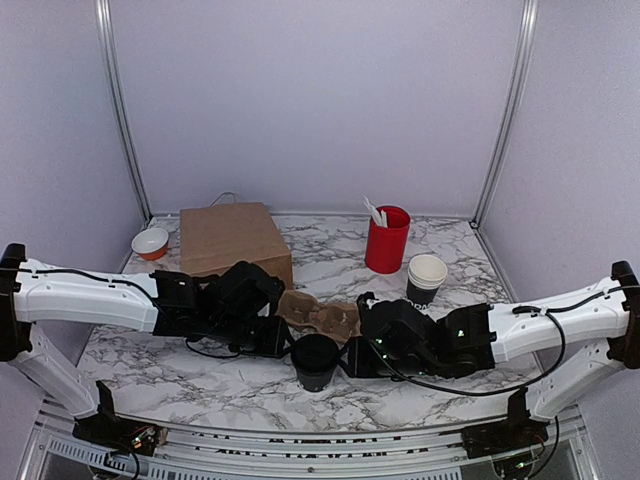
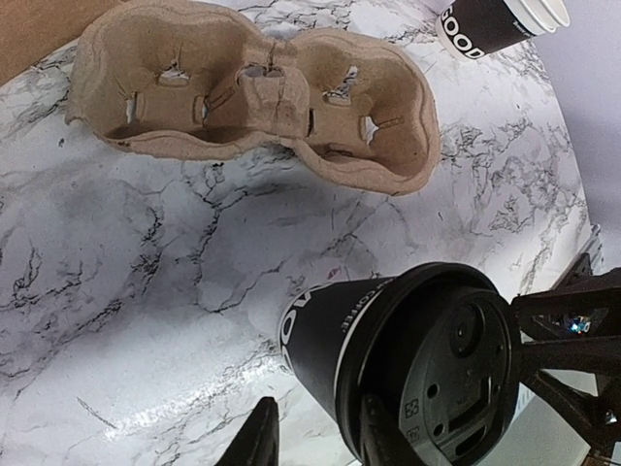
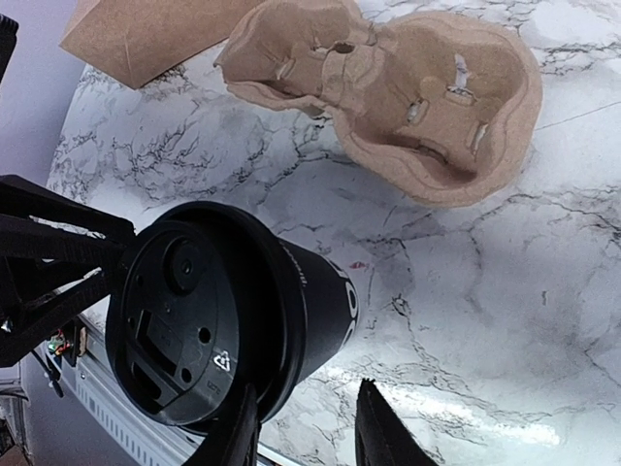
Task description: Pack the takeout coffee
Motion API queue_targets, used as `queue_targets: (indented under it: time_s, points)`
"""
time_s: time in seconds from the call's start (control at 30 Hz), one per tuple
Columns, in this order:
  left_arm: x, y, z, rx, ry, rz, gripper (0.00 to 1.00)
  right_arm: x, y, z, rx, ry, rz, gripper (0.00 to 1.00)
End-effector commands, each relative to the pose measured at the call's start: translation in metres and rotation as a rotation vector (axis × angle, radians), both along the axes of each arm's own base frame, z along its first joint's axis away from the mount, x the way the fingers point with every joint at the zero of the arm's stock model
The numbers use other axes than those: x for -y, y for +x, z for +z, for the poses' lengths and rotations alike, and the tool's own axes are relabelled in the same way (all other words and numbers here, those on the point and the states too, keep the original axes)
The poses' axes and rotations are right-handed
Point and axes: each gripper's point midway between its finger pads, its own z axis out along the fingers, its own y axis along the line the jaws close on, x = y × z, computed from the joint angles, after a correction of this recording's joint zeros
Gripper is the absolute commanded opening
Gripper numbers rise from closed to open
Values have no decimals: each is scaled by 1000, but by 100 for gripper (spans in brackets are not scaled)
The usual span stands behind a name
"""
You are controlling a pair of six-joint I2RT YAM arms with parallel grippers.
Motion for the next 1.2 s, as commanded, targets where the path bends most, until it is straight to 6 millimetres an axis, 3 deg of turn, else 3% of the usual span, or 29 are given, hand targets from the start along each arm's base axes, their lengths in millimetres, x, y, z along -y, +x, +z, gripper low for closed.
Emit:
queue_targets:
  time_s: [0.0,0.37,0.6,0.87,1.17]
  points:
    - [0,2,16,25,-5,-2,31,-4,7,25,35,56,-39,34]
    - [-9,8,28,42,0,26,32,1,14,46,113,61,-28,34]
    - [-12,8,35,35,-23,27,32,-4,39,76,226,62,205,36]
    - [-17,1,40,-7,-89,66,33,-9,45,92,268,42,506,50]
    - [-57,-3,44,30,-132,148,35,-20,28,91,357,-94,673,80]
